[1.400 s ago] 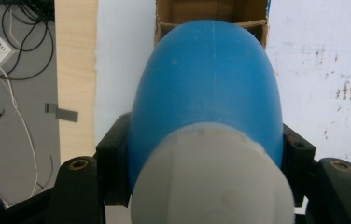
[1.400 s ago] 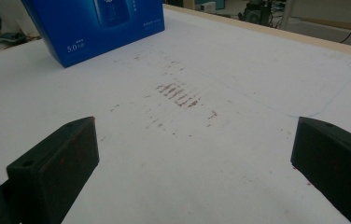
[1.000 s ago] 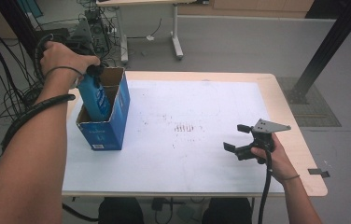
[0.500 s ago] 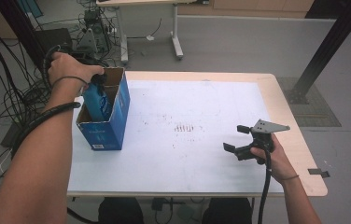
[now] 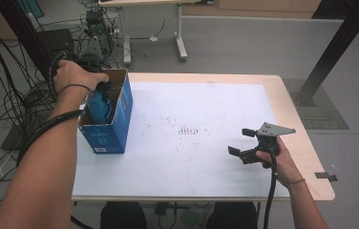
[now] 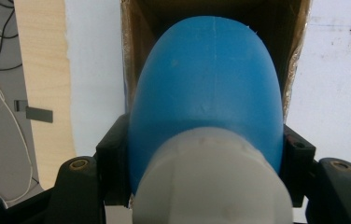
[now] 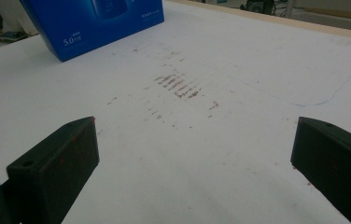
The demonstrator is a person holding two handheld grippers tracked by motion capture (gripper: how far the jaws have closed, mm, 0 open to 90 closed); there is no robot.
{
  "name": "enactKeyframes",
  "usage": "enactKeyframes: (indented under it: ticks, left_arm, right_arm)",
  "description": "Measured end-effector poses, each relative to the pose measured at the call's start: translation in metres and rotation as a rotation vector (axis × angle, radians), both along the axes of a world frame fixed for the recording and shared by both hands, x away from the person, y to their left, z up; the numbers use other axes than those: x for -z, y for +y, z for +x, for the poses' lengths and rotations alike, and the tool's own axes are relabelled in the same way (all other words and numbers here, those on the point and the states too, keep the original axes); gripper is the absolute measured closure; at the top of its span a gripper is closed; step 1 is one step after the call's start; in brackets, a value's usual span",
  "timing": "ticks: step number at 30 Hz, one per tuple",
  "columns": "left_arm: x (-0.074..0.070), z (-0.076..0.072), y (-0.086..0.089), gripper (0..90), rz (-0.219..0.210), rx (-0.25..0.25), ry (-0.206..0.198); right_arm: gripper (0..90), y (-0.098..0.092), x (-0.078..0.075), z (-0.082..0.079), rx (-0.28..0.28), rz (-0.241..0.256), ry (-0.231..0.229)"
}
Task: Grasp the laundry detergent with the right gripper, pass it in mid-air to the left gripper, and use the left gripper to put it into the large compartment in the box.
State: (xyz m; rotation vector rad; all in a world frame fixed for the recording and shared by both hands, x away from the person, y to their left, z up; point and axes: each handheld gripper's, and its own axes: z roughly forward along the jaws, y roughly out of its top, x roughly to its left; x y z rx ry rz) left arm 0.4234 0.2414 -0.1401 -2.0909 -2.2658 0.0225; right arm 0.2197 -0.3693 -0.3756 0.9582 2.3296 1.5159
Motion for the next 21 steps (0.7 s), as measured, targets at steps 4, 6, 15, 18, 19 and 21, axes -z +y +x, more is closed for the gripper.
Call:
enactKeyframes:
  ticks: [4, 6, 15, 18, 19, 21]
  left_arm:
    - [0.007, 0.0, -0.002, 37.5, 0.005, 0.003, 0.001]
    - [0.01, 0.001, -0.002, 37.6, 0.004, 0.001, 0.009]
    - [0.023, 0.004, -0.004, 37.5, 0.002, 0.005, 0.031]
    - [0.027, 0.004, -0.005, 37.6, 0.007, 0.006, 0.031]
    - [0.028, 0.004, -0.005, 37.6, 0.007, 0.006, 0.031]
    - [0.029, 0.003, -0.004, 37.6, 0.003, 0.006, 0.028]
  right_arm:
    - [1.1, 0.0, 0.001, 0.0, 0.0, 0.003, 0.001]
    - [1.1, 0.0, 0.001, 0.0, 0.001, 0.002, 0.002]
    - [1.1, 0.0, 0.003, -0.001, 0.005, 0.002, 0.007]
    - [1.1, 0.0, 0.003, 0.0, 0.003, 0.001, 0.008]
    - [1.1, 0.0, 0.003, 0.0, 0.005, 0.001, 0.008]
    - [1.1, 0.0, 0.004, 0.0, 0.006, 0.001, 0.01]
